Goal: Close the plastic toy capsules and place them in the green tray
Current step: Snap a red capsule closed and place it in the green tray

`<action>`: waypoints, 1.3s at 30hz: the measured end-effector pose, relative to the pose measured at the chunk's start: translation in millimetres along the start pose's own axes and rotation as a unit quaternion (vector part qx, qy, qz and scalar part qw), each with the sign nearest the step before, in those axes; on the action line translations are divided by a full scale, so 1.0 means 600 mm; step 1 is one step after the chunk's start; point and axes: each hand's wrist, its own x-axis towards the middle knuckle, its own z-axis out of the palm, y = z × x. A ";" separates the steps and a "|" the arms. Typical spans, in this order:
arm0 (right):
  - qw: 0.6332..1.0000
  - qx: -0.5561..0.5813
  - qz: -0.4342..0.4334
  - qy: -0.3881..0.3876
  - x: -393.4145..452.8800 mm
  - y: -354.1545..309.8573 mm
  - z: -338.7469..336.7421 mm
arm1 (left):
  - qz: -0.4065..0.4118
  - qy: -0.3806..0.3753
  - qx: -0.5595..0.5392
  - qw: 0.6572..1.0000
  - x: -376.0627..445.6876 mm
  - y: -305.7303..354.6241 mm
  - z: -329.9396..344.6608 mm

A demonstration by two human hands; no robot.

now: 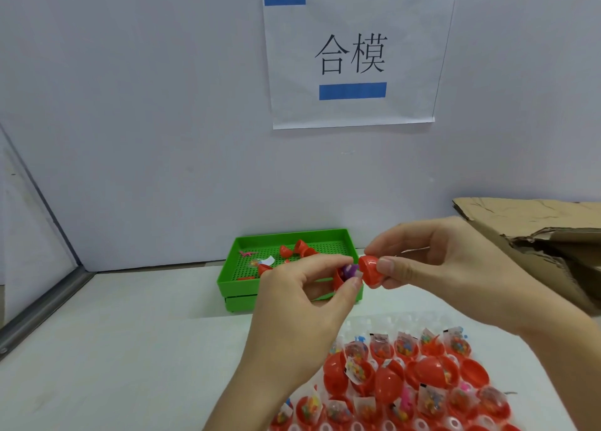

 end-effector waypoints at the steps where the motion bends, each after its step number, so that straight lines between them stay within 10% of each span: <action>1: 1.000 -0.002 0.001 -0.003 0.000 0.000 0.002 | 0.008 0.002 0.012 1.000 0.000 0.000 0.000; 26: 0.996 -0.072 -0.020 0.045 0.001 -0.004 0.021 | 0.080 -0.022 0.115 0.990 -0.001 -0.007 -0.002; 39: 0.996 -0.035 -0.039 0.070 0.002 -0.009 0.025 | 0.022 0.020 -0.002 1.000 0.001 -0.009 0.000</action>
